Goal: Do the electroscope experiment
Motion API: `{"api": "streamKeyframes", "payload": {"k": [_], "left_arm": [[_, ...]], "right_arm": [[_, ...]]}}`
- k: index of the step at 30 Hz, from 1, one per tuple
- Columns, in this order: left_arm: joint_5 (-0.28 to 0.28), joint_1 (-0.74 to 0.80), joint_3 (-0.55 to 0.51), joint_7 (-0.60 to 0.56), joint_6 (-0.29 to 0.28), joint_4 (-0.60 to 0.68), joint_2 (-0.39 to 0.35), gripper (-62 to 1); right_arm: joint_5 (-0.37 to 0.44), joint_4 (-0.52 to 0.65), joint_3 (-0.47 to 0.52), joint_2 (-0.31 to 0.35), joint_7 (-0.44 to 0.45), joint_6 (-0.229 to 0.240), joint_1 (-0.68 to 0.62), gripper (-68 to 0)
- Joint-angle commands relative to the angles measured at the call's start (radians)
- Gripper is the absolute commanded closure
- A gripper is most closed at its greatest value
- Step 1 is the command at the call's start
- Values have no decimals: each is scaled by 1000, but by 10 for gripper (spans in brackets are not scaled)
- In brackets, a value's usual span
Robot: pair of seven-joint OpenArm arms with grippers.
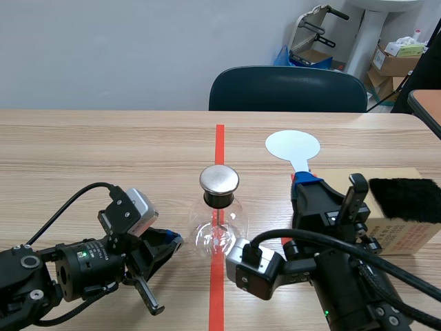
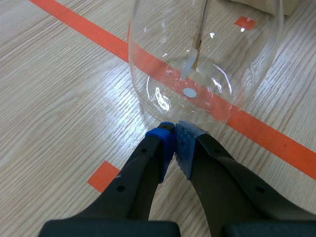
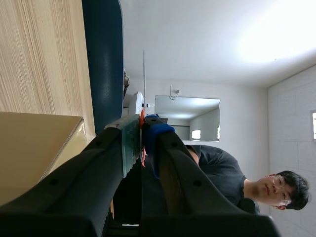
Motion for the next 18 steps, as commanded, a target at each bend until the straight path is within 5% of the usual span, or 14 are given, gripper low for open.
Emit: {"api": "streamKeyframes", "payload": {"k": [1, 18], "left_arm": [[-3, 6, -2, -16, -3, 11, 5, -31], [-3, 25, -2, -24, -2, 11, 8, -31]], "right_arm": [[-2, 8, 7, 5, -8, -11, 6, -13], [-2, 8, 7, 5, -8, -11, 6, -13]]}}
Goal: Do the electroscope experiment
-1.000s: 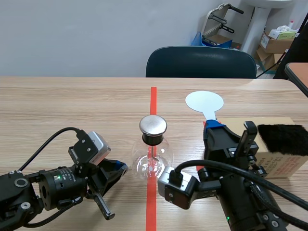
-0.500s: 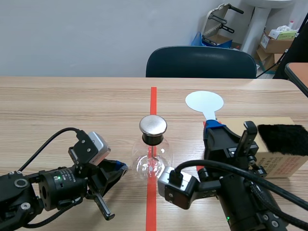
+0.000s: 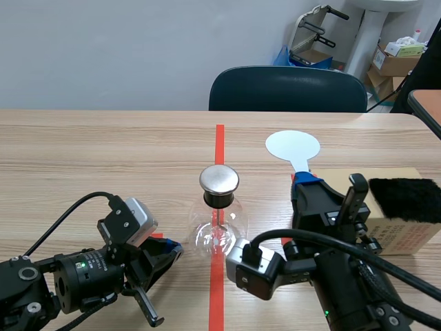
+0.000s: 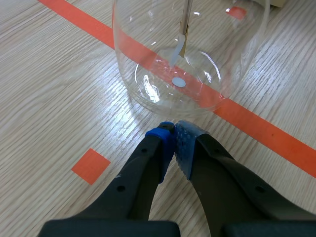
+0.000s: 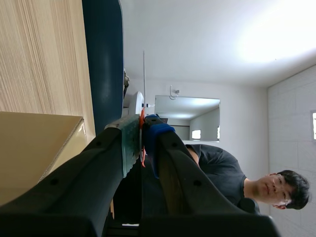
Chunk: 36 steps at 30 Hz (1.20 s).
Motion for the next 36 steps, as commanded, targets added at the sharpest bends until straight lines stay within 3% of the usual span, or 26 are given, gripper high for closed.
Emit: {"api": "streamKeyframes", "payload": {"k": [1, 16, 29, 36], "left_arm": [[-3, -5, -2, -14, -2, 11, 8, -31], [-3, -5, -2, -14, -2, 11, 8, -31], [-3, -5, -2, -14, 1, 11, 7, -31], [-3, -5, -2, -14, 1, 11, 7, -31]], "right_arm": [[-2, 8, 7, 5, -8, -11, 6, -13], [-2, 8, 8, 5, 21, -11, 6, -13], [-2, 8, 8, 5, 364, -11, 10, -13], [-2, 8, 8, 5, 450, -11, 10, -13]]}}
